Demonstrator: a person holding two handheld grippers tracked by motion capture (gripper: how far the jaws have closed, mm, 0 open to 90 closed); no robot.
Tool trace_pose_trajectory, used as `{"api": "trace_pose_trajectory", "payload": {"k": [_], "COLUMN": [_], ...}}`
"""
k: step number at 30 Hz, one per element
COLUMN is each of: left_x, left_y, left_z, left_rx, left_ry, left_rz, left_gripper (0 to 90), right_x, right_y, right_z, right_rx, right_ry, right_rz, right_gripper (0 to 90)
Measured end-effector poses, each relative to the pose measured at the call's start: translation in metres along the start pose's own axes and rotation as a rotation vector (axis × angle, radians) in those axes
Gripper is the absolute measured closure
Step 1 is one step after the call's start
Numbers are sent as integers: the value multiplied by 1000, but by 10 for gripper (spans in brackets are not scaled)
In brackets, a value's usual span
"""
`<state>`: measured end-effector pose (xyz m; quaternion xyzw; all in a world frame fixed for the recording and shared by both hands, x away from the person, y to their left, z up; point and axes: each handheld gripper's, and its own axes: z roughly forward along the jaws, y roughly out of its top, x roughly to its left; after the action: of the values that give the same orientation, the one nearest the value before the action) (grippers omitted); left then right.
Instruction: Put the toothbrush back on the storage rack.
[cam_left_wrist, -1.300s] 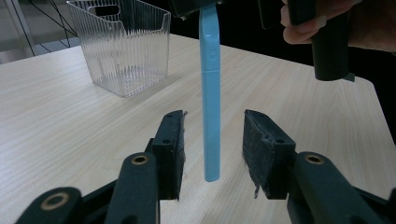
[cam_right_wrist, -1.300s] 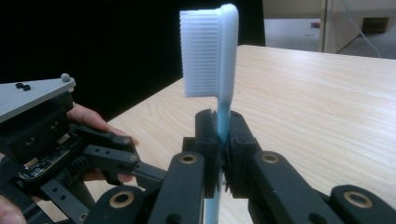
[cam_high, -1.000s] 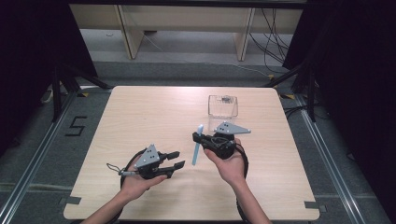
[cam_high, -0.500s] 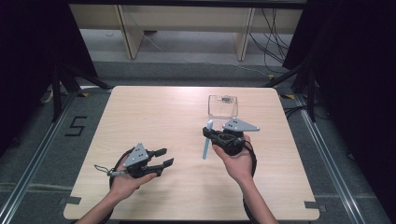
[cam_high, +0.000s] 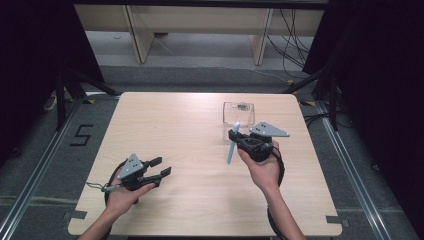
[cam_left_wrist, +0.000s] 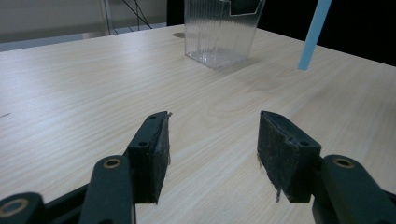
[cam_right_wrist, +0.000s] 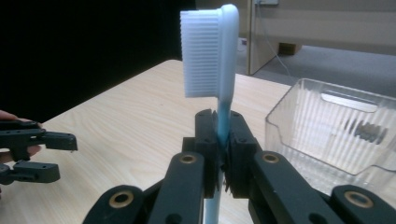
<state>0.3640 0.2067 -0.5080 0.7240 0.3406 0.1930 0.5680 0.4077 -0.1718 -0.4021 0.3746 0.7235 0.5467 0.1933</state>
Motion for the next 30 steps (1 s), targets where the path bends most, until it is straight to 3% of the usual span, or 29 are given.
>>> {"api": "trace_pose_trajectory", "payload": {"k": [8, 9, 10, 12, 13, 21, 22, 23, 26, 27, 28, 30], "left_x": [8, 9, 9, 10, 9, 9, 8, 8, 7, 7, 7, 7], "left_y": [-8, -9, -10, -13, -14, -16, -16, -16, -17, -16, -16, -17], "left_z": [-5, -5, -5, -4, -5, -6, -6, -6, -5, -6, -6, -5], "left_rx": [-29, -31, -33, -52, -39, -54, -58, -57, -75, -60, -60, -74], "left_ry": [60, 67, 72, 73, 85, 103, 106, 108, 101, 109, 109, 102], "left_rz": [-12, -9, -11, -18, -19, -9, -5, -2, 8, 9, 9, 6], "left_gripper": [427, 426, 425, 425, 424, 414, 413, 413, 412, 411, 411, 411], "right_x": [-10, -8, -11, -14, -14, -23, -25, -25, -26, -25, -28, -31], "right_y": [4, 4, 5, 6, 7, 12, 12, 13, 15, 16, 17, 19], "right_z": [-4, -4, -5, -6, -7, -12, -12, -12, -13, -13, -13, -13], "right_rx": [-4, -5, -1, -7, -6, -23, -37, -39, -29, -24, -34, -31], "right_ry": [-52, -58, -63, -68, -68, -105, -122, -105, -108, -119, -122, -136], "right_rz": [-22, 19, -1, -7, 2, -9, -40, -30, -10, 7, -26, -32], "right_gripper": [858, 858, 858, 858, 858, 857, 857, 857, 857, 857, 857, 857]}}
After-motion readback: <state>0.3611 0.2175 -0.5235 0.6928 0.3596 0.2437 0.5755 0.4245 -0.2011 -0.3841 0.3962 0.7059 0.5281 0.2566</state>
